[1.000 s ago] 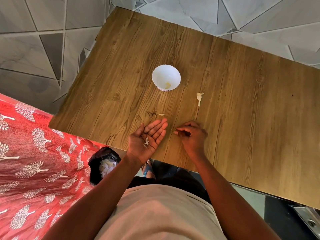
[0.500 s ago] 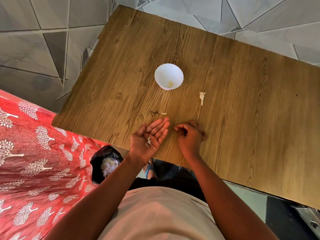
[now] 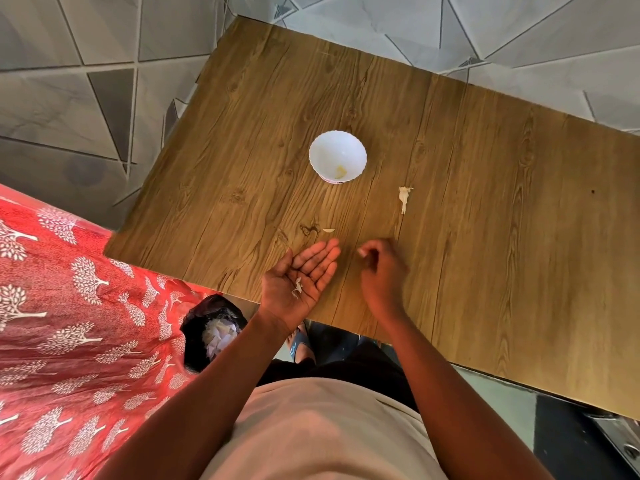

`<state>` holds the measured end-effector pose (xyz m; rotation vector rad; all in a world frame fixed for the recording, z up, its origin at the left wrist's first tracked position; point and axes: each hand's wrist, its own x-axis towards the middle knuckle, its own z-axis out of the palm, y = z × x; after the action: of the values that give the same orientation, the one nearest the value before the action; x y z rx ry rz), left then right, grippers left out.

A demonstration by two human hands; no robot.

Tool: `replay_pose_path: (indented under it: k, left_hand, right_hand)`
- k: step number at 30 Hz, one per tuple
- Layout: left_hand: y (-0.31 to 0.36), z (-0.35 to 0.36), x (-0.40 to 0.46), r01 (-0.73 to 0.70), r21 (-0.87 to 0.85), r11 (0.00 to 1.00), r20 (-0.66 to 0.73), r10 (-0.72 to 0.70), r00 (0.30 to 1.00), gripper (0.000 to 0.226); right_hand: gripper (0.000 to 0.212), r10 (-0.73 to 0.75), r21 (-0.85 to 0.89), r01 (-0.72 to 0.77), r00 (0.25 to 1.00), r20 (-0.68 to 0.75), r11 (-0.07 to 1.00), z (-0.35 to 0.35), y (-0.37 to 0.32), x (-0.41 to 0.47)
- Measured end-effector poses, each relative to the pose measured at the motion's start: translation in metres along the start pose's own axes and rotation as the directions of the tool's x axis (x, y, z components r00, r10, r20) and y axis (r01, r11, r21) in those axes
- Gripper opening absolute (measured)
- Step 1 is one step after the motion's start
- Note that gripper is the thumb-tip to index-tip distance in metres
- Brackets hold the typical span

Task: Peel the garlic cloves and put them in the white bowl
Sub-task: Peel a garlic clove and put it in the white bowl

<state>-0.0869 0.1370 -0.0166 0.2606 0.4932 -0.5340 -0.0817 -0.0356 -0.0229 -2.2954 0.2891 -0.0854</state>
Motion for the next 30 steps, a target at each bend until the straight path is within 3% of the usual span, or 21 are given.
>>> replay_pose_path:
  k: [3,6,8,15,18,21,23,27,30]
  left_hand:
    - [0.000,0.000,0.000,-0.005,-0.009,1.000,-0.004,0.005,1.000,0.063]
    - [-0.001,0.001,0.001,-0.007,-0.019,1.000,-0.013,0.006,1.000,0.062]
    - [-0.003,0.002,0.002,-0.017,-0.023,1.000,-0.026,0.016,1.000,0.063]
    - [-0.011,0.008,0.006,-0.093,-0.020,0.995,-0.067,0.091,0.994,0.060]
    - [-0.016,0.012,0.006,-0.143,-0.028,0.989,-0.096,0.140,0.986,0.059]
    - [-0.021,0.018,0.007,-0.204,-0.042,0.978,-0.132,0.197,0.971,0.057]
    - [-0.025,0.021,0.007,-0.246,-0.051,0.968,-0.149,0.236,0.960,0.057]
    - [-0.031,0.023,0.010,-0.340,-0.062,0.939,-0.204,0.321,0.925,0.064]
    - [-0.038,0.023,0.009,-0.406,-0.069,0.911,-0.229,0.381,0.896,0.066]
  right_hand:
    - [0.017,0.083,0.081,-0.071,0.983,-0.164,0.994,-0.014,0.018,0.003]
    - [0.024,0.168,0.052,-0.161,0.964,-0.205,0.986,-0.026,0.040,0.008]
    - [0.025,0.165,0.044,-0.160,0.971,-0.172,0.986,-0.033,0.043,0.012]
    - [0.014,-0.044,-0.036,0.047,0.996,0.077,0.998,-0.022,0.034,0.025]
    - [0.013,-0.215,-0.074,0.227,0.966,0.146,0.971,-0.020,0.034,0.028]
    - [0.019,-0.285,-0.246,0.347,0.924,0.254,0.905,-0.022,0.032,0.035]
    - [0.023,-0.289,-0.232,0.360,0.912,0.291,0.904,-0.022,0.031,0.040]
    - [0.016,-0.264,-0.003,0.275,0.929,0.259,0.962,-0.020,0.037,0.049]
    - [0.015,-0.259,-0.055,0.282,0.930,0.261,0.958,-0.019,0.033,0.052]
